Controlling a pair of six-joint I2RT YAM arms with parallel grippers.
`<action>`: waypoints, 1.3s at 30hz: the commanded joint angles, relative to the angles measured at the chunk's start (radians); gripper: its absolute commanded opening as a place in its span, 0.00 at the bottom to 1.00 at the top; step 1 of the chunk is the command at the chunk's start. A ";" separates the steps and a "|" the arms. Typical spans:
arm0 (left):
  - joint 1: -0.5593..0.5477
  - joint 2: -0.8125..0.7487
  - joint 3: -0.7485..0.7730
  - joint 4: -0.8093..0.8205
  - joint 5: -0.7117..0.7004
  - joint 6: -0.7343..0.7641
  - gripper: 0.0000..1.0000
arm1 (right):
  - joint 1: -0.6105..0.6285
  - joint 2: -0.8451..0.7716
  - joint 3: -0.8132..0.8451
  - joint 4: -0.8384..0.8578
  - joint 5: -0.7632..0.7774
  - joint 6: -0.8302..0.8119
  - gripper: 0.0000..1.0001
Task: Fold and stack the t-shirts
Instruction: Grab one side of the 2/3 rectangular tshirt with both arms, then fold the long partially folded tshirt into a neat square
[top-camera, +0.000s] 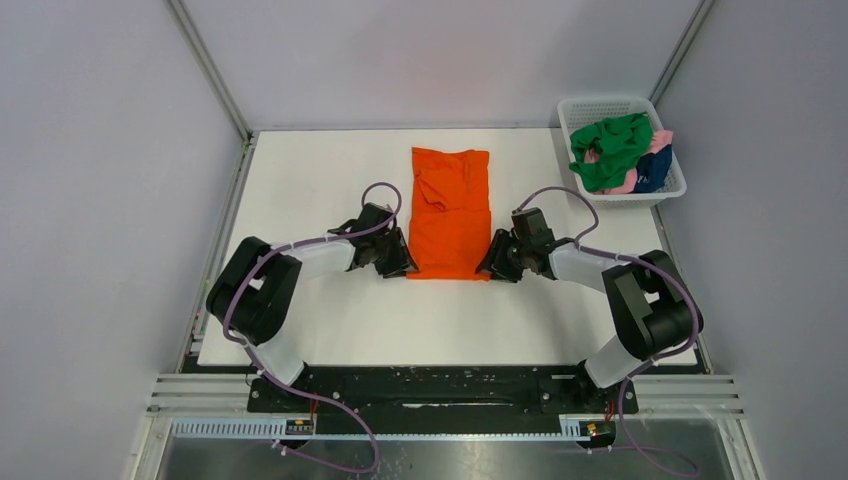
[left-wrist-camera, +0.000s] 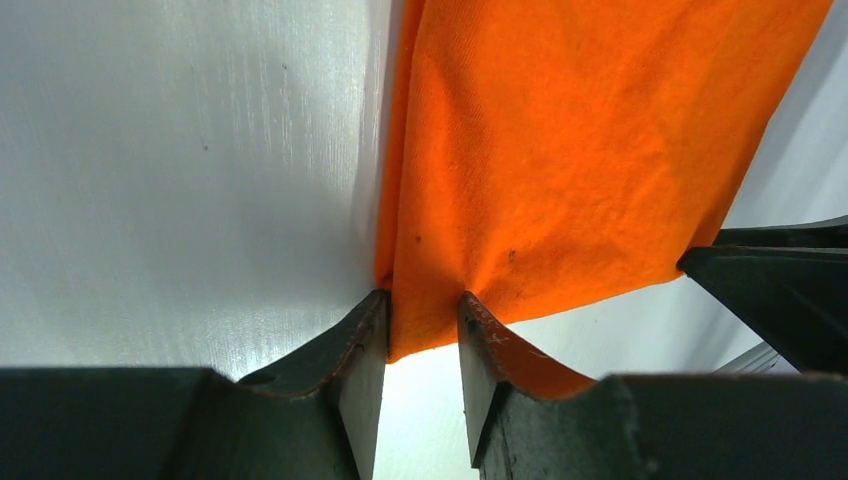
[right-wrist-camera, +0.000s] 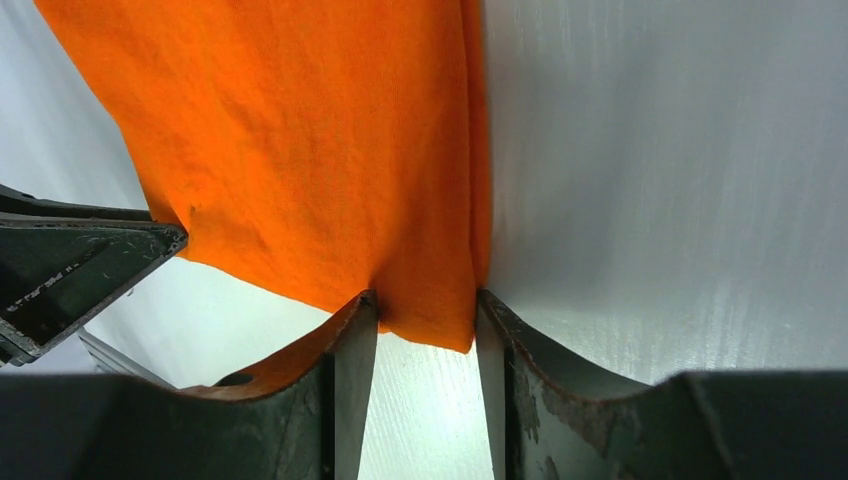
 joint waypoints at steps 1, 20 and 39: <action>-0.010 0.031 -0.022 -0.042 -0.022 0.013 0.31 | 0.016 0.030 -0.002 -0.043 0.003 0.004 0.47; -0.046 -0.013 -0.083 -0.065 -0.064 0.008 0.00 | 0.029 -0.028 -0.047 -0.079 -0.010 -0.018 0.13; -0.278 -1.076 -0.378 -0.422 0.019 -0.084 0.00 | 0.252 -0.702 -0.204 -0.522 -0.546 -0.072 0.03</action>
